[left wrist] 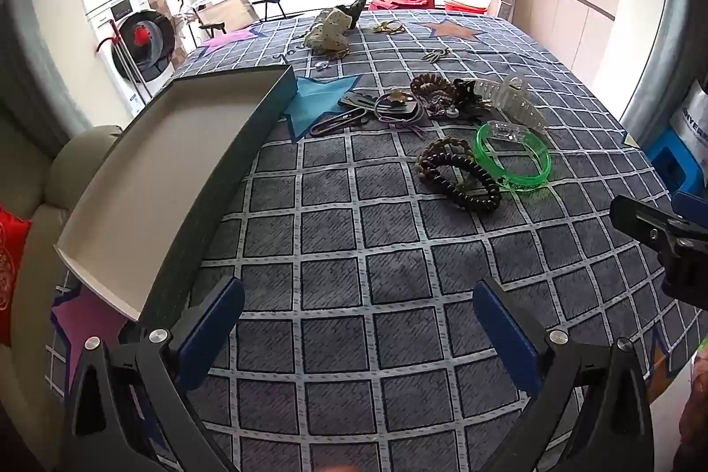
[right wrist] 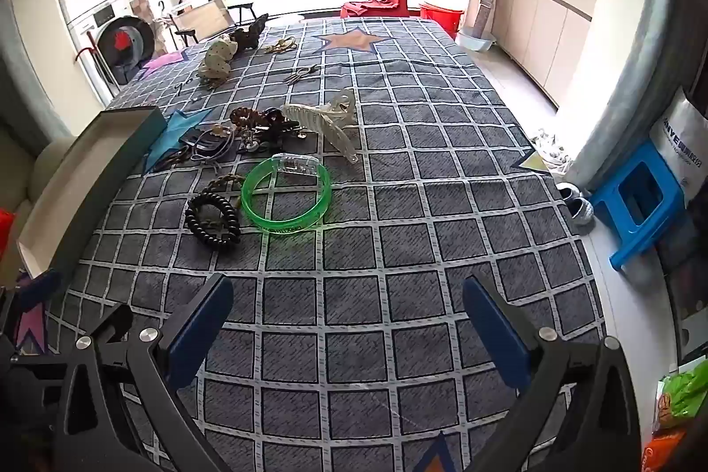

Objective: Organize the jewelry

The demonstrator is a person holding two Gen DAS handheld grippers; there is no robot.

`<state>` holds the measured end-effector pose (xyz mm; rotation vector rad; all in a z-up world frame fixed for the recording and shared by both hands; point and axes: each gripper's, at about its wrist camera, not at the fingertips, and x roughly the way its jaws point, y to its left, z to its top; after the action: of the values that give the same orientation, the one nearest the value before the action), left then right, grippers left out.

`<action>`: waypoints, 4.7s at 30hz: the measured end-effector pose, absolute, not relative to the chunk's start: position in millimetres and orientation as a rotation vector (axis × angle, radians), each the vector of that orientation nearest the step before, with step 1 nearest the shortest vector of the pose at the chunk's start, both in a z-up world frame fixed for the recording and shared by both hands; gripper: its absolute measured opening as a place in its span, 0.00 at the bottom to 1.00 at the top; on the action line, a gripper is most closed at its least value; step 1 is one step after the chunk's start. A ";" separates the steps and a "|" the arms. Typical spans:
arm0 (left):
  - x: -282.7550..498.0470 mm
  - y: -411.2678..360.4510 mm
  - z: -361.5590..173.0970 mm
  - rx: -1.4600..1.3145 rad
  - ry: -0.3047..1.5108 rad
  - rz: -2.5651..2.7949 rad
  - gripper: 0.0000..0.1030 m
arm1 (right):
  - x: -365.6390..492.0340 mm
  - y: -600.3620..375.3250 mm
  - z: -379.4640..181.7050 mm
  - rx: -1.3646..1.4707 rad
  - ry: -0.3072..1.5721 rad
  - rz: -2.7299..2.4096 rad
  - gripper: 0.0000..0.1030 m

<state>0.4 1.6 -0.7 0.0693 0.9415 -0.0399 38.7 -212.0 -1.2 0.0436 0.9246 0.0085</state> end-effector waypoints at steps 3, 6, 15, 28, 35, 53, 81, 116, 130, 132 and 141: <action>0.4 6.0 -5.5 0.055 0.944 -0.031 1.00 | 38.3 -211.8 -1.0 0.042 0.922 0.007 1.00; 1.6 4.8 -5.0 0.052 0.968 -0.035 1.00 | 38.2 -212.2 -0.8 0.042 0.922 0.007 1.00; -1.9 0.3 -2.1 0.056 0.961 -0.046 1.00 | 38.0 -212.3 0.2 0.042 0.922 0.008 1.00; -3.7 2.7 -2.9 0.042 0.971 -0.042 1.00 | 37.4 -212.1 1.1 0.040 0.920 0.006 1.00; -4.2 3.0 -3.3 0.042 0.972 -0.041 1.00 | 37.0 -212.4 0.9 0.041 0.921 0.005 1.00; -4.9 4.8 -4.2 0.041 0.973 -0.036 1.00 | 35.7 -213.2 1.7 0.041 0.920 0.006 1.00; -5.9 7.5 -5.1 0.039 0.978 -0.033 1.00 | 36.2 -213.2 -0.5 0.043 0.920 0.006 1.00; 39.3 8.1 -19.9 -0.074 1.063 -0.061 1.00 | 68.7 -233.2 -12.2 0.077 0.945 0.000 1.00; 84.9 -7.9 -29.7 -0.112 1.037 -0.086 1.00 | 123.6 -240.9 -36.6 0.120 1.018 0.038 1.00; 92.3 -8.4 -34.3 -0.104 1.048 -0.077 1.00 | 131.1 -241.8 -41.3 0.130 1.033 0.044 1.00; 104.0 -11.1 -43.9 -0.044 1.057 -0.061 1.00 | 153.2 -227.0 -59.7 0.011 1.077 0.038 1.00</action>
<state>104.0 -11.1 -43.9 -0.0437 1.0567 -0.0613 153.2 -227.0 -59.7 0.0113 1.0769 0.0376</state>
